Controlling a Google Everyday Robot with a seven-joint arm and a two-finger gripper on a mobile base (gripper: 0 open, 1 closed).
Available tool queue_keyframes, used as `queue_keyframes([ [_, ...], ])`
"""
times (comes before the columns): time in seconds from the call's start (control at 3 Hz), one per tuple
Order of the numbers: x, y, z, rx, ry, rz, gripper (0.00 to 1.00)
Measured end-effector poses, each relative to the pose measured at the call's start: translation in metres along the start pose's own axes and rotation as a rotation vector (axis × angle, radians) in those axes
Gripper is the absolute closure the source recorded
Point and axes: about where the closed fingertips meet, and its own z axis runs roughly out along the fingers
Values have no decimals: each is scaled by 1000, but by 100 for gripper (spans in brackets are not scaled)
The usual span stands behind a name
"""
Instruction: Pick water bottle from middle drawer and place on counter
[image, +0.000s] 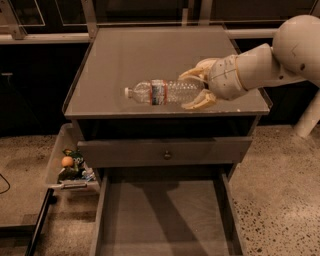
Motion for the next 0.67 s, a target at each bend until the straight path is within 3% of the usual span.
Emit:
queue_keyframes([
  [0.67, 30, -69, 30, 156, -144, 212, 100],
])
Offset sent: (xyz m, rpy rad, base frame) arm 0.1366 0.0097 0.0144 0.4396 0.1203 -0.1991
